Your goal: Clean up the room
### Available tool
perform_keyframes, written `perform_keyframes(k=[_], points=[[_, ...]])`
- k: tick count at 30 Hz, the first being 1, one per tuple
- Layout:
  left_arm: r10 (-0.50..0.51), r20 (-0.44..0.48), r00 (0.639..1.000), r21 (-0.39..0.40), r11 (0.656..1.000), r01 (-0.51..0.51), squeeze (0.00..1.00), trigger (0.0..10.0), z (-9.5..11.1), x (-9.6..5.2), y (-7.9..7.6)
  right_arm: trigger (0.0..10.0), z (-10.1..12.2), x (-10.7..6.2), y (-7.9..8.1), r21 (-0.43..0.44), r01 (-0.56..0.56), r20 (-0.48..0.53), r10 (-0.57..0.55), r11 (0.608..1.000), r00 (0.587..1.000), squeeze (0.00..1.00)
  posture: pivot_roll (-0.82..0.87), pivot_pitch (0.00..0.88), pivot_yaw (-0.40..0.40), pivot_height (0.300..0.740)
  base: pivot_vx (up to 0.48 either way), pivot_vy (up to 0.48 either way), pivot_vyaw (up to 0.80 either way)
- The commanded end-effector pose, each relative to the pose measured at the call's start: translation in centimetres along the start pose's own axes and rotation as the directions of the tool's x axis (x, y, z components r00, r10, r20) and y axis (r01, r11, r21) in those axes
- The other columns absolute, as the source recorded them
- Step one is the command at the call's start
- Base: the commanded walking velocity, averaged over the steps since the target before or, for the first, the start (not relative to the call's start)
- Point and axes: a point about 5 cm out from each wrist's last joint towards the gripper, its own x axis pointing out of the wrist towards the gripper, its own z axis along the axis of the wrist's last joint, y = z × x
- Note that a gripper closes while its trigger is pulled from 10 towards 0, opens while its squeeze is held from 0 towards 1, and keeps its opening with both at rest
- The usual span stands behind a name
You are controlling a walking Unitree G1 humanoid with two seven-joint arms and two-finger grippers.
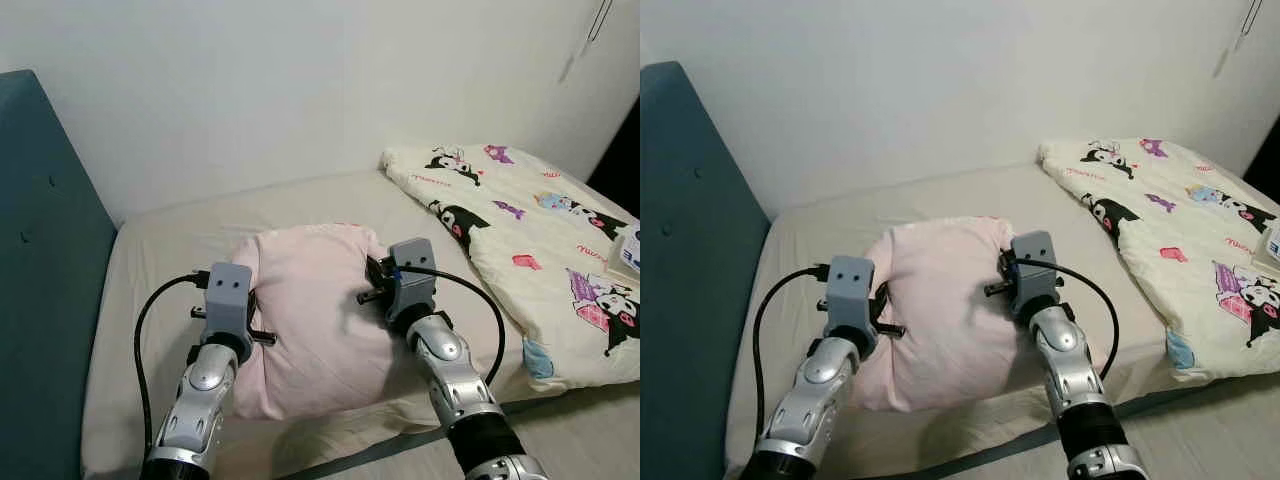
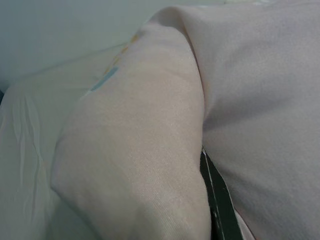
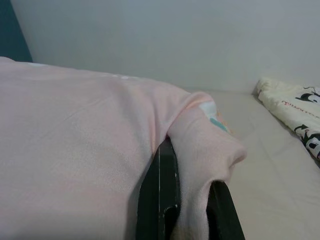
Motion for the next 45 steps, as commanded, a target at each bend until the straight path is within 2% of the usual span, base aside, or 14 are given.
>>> perform_keyframes(k=[1, 14, 19, 24, 29, 39, 45], points=[[0.006, 0.062, 0.998, 0.011, 1.0, -0.007, 0.0, 10.0, 1.11, 0.18, 0.15, 10.0, 0.85, 0.14, 0.17, -0.006, -0.006, 0.062, 0.007, 1.0, 0.998, 0.0, -0.01, 0.056, 0.01, 0.74, 0.0, 0.386, 0.0], [0.007, 0.067, 0.998, 0.008, 1.0, -0.008, 0.0, 10.0, 1.19, 0.19, 0.24, 10.0, 0.89, 0.23, 0.12, -0.007, -0.004, 0.063, 0.004, 1.0, 0.998, 0.0, -0.01, 0.055, 0.01, 0.74, 0.0, 0.474, 0.0], [0.004, 0.075, 0.997, 0.016, 1.0, -0.005, 0.0, 10.0, 1.37, 0.14, 0.19, 10.0, 0.9, 0.24, 0.12, -0.008, -0.004, 0.064, 0.004, 1.0, 0.998, 0.0, -0.01, 0.055, 0.009, 0.74, 0.0, 0.0, 0.0], [0.018, 0.081, 0.997, 0.014, 1.0, -0.019, 0.0, 10.0, 1.51, 0.12, 0.1, 10.0, 0.93, 0.28, 0.07, -0.009, -0.002, 0.066, 0.003, 1.0, 0.998, 0.0, -0.01, 0.054, 0.008, 0.74, 0.0, -0.463, 0.0], [0.028, 0.083, 0.996, -0.017, 0.999, -0.027, 0.0, 10.0, 1.55, 0.08, 0.04, 10.0, 0.92, 0.27, 0.04, -0.008, -0.002, 0.068, 0.002, 1.0, 0.998, 0.0, -0.01, 0.055, 0.008, 0.74, 0.0, 0.0, 0.0], [0.028, 0.067, 0.997, -0.007, 1.0, -0.028, 0.0, 10.0, 1.33, 0.18, -0.15, 10.0, 0.74, 0.28, -0.27, -0.014, 0.023, 0.051, -0.022, 1.0, 0.998, 0.0, -0.01, 0.059, 0.014, 0.74, 0.0, 0.0, 0.0], [0.029, 0.063, 0.998, 0.005, 1.0, -0.03, 0.0, 10.0, 1.23, 0.2, -0.3, 10.0, 0.68, 0.24, -0.36, -0.05, 0.029, 0.043, -0.026, 0.998, 0.999, 0.0, -0.01, 0.055, 0.016, 0.74, 0.0, 0.0, 0.8]])
